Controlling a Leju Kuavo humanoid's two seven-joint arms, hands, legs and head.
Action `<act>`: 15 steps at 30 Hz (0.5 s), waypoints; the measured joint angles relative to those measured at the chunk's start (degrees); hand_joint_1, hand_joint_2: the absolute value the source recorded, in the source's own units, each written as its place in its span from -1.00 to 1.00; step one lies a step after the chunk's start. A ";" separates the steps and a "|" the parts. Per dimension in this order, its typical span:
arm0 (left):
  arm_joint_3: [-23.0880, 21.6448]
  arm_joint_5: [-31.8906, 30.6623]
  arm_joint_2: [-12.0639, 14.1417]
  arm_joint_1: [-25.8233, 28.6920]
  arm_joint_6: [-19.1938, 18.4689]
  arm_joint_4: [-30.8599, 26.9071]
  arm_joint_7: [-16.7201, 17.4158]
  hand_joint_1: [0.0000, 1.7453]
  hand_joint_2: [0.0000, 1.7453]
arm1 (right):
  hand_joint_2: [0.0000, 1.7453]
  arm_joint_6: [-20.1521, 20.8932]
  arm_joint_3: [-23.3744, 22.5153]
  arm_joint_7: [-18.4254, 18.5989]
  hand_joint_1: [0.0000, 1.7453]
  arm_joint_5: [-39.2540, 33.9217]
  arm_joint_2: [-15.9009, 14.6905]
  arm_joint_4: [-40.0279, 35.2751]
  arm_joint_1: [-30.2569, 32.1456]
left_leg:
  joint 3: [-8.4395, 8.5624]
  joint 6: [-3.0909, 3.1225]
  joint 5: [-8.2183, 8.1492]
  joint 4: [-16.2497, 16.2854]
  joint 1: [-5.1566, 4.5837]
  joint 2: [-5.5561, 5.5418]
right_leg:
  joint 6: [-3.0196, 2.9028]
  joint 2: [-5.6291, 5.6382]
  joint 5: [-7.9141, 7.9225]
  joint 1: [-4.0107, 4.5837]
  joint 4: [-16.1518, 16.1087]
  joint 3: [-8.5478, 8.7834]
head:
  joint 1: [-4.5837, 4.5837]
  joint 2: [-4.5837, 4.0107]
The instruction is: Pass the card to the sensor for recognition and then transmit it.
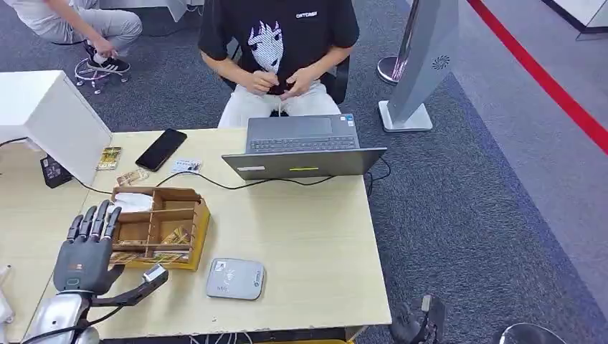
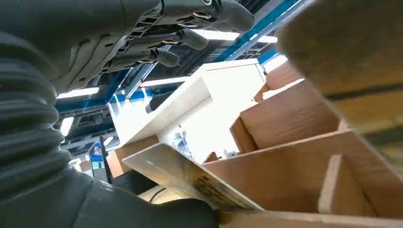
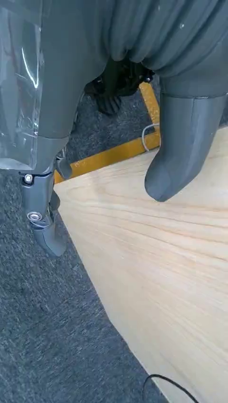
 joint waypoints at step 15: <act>0.00 0.00 -2.49 -0.37 1.90 3.04 -1.40 -1.00 1.00 | 1.00 0.09 0.24 0.00 -1.00 -0.20 0.33 0.00 0.00 | 0.00 0.00 0.00 0.00 0.00 0.00 | 0.00 0.00 0.00 0.00 0.00 0.00 | 0.00 0.00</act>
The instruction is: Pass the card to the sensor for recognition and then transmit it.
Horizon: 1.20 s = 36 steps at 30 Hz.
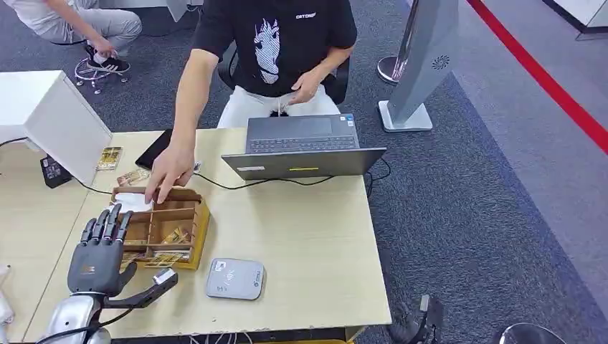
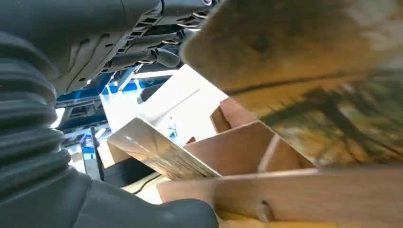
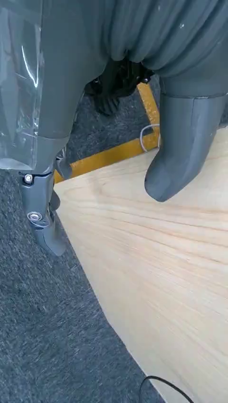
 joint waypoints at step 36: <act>0.74 0.13 -0.31 0.81 0.59 1.09 -2.06 1.00 1.00 | 1.00 0.00 0.24 0.00 -1.00 -0.61 0.02 0.00 0.02 | -0.06 0.03 0.07 0.01 0.00 -0.16 | 0.00 -0.23 0.01 0.00 0.00 0.00 | 0.00 0.00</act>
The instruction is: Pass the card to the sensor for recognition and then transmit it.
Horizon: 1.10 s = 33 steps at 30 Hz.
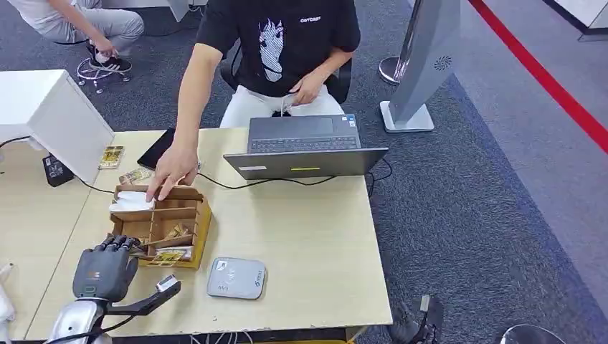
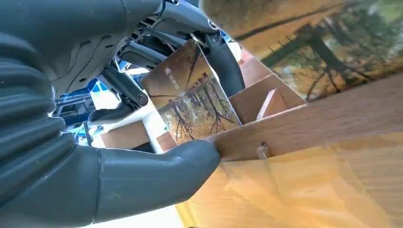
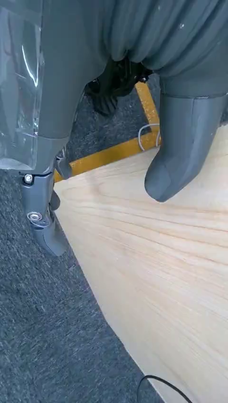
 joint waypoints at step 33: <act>0.31 -0.08 4.00 -5.80 -6.67 -12.53 -0.78 -1.00 1.00 | 1.00 0.09 1.38 0.00 -1.00 -0.44 0.07 0.54 -0.19 | -0.05 -0.05 0.10 -0.01 0.03 -0.07 | -0.06 -0.01 0.04 0.02 0.02 -0.03 | 0.02 0.00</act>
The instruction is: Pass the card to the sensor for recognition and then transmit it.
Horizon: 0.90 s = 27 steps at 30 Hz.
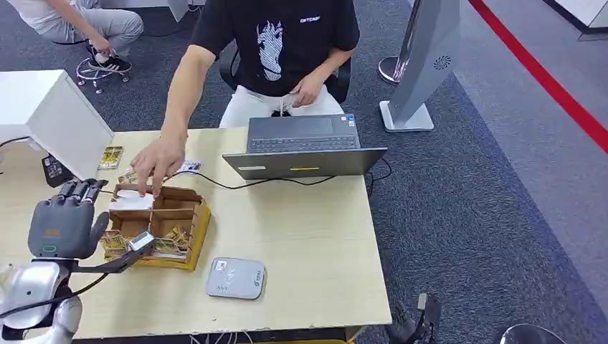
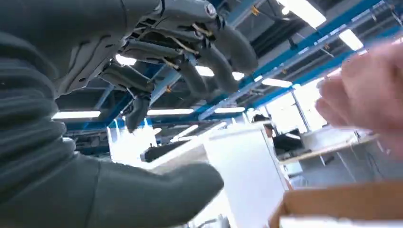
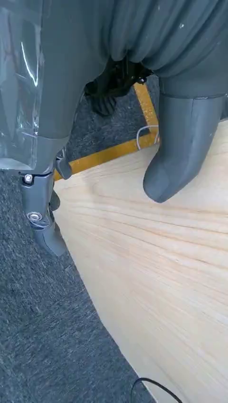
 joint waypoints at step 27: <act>-0.02 0.59 1.46 4.38 -1.57 -0.24 -0.83 -1.00 1.00 | 1.00 0.17 0.00 -0.54 -1.00 -0.68 0.00 0.15 0.38 | -0.01 0.00 0.00 -0.01 0.00 -0.01 | 0.01 -0.01 -0.01 0.00 0.00 -0.02 | -0.02 0.00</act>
